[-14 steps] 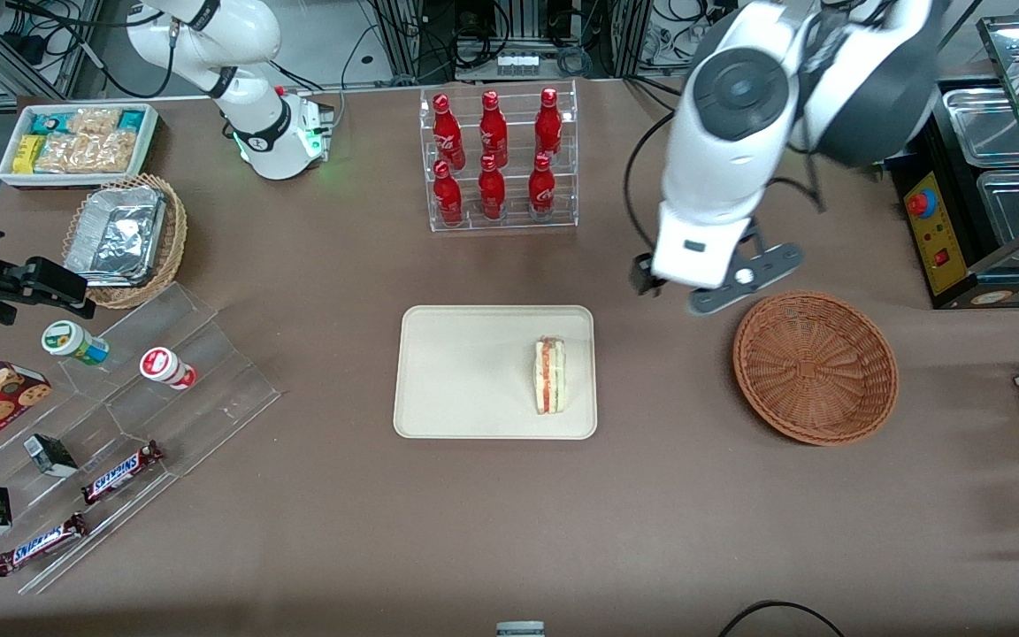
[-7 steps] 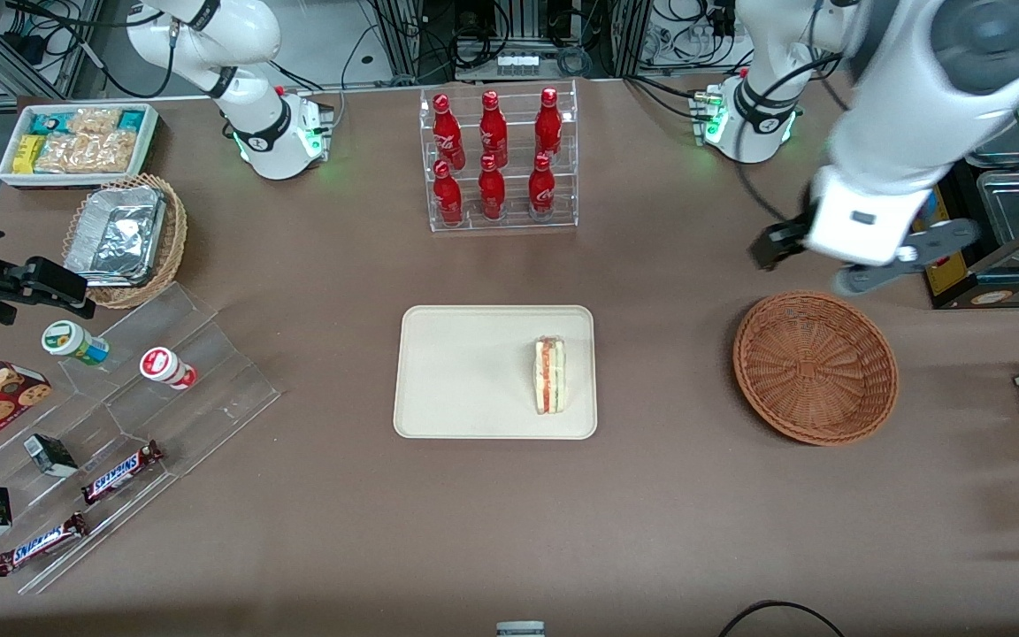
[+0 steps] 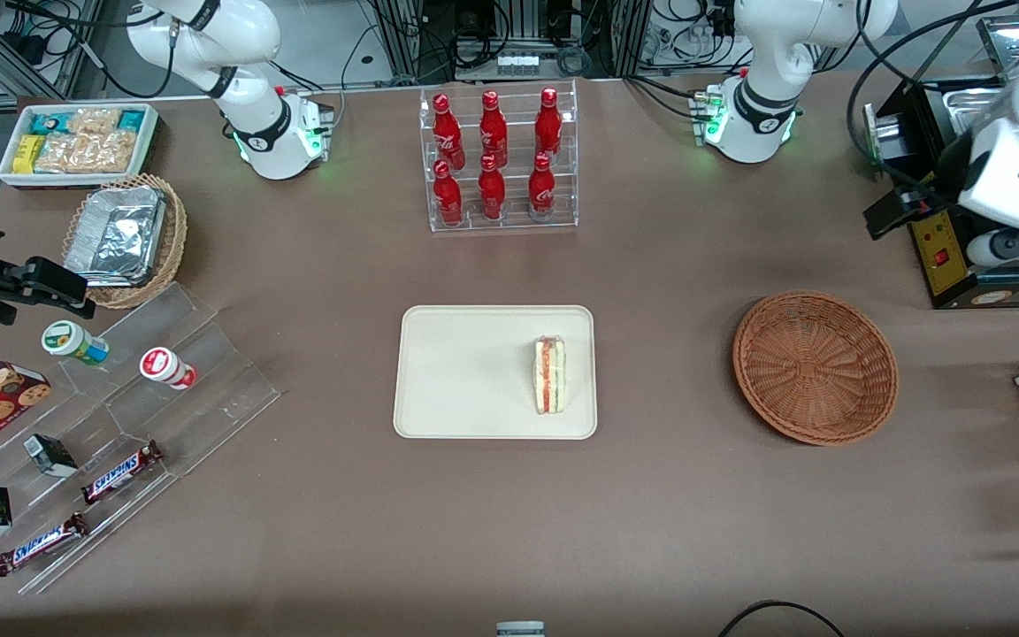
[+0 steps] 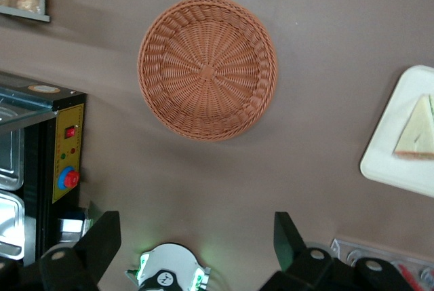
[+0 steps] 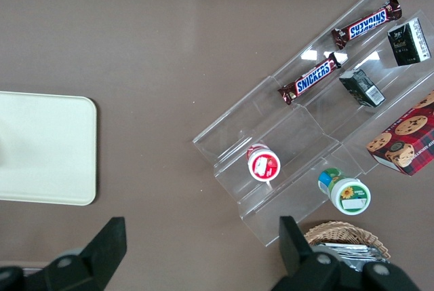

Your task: Place sandwich from basket to tray

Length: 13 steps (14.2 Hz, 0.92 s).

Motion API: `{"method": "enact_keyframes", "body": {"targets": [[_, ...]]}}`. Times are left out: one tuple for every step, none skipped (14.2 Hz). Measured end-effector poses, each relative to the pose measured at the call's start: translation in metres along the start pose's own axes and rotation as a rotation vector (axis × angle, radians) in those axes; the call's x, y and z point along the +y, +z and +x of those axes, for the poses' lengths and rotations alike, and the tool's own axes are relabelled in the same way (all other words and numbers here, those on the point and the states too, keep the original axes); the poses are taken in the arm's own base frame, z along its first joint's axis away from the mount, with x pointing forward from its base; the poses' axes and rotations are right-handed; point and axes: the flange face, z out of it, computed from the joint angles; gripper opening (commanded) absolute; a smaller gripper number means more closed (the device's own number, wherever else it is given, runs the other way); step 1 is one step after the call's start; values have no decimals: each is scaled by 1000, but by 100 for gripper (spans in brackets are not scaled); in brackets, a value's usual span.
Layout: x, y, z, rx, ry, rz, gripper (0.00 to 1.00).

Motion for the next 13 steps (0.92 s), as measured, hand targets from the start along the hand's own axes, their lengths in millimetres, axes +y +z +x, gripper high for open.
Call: {"method": "enact_keyframes", "body": {"targets": [[-5,2,2,-8,24,-12,100],[-8,3,3,-15,45,-23,100],[-10,5,4,-20,64,-31,100],[-12,6,5,-21,80,-35,100],[-13,6,5,-20,89,-38,100],[-13,5,6,-14,96,-42,100],[-12,4,7,-4,106,-47,100],[-11,3,7,3,112,-48,100],[-9,3,7,9,117,-49,100],[-6,2,7,12,122,-49,100],[-5,2,7,14,124,-49,100],[-6,2,7,15,122,-50,100],[-8,2,8,16,120,-51,100]]}}
